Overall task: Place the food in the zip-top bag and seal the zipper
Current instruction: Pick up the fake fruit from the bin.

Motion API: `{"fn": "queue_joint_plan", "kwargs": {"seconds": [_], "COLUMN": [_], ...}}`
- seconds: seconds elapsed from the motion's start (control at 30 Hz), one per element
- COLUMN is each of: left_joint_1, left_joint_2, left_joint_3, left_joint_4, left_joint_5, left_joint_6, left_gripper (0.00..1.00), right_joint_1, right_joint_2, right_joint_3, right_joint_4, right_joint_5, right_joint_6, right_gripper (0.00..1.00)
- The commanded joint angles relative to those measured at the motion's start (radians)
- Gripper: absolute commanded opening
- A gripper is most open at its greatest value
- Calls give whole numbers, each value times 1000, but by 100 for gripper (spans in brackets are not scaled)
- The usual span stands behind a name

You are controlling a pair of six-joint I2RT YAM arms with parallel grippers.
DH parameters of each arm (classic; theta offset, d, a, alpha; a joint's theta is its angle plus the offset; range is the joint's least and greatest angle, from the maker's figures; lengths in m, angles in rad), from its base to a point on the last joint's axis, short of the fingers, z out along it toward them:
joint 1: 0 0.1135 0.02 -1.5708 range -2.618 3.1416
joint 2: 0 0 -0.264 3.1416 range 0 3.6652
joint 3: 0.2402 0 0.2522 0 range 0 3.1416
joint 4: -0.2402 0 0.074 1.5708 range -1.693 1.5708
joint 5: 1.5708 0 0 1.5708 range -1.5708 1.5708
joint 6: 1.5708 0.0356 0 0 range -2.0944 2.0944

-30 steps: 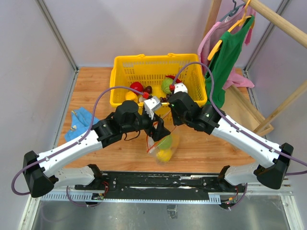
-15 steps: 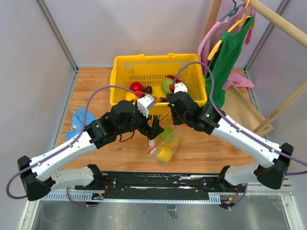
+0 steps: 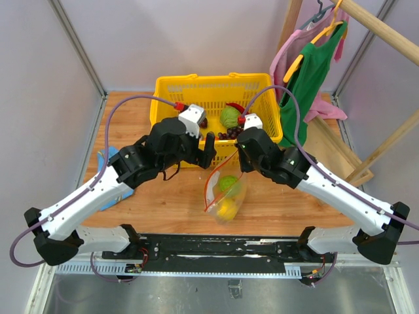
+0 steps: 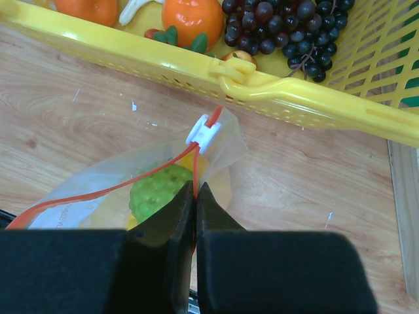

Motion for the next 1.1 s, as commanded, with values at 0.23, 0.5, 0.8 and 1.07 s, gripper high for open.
{"fn": "queue_joint_plan", "kwargs": {"seconds": [0.23, 0.5, 0.8, 1.07], "left_joint_1": [200, 343, 419, 436], "left_joint_2": [241, 438, 626, 750], "left_joint_3": [228, 315, 316, 273], "left_joint_4": [-141, -168, -181, -172], "left_joint_5": [-73, -3, 39, 7], "left_joint_6": [25, 17, 15, 21], "left_gripper": [90, 89, 89, 89], "right_joint_1": [-24, -25, -32, -38], "right_joint_2": [-30, -38, -51, -59], "right_joint_3": [-30, -41, -54, -64], "right_joint_4": [16, 30, 40, 41], "right_joint_5": [21, 11, 8, 3], "right_joint_6": [-18, -44, -72, -86], "right_gripper": [4, 4, 4, 5]}}
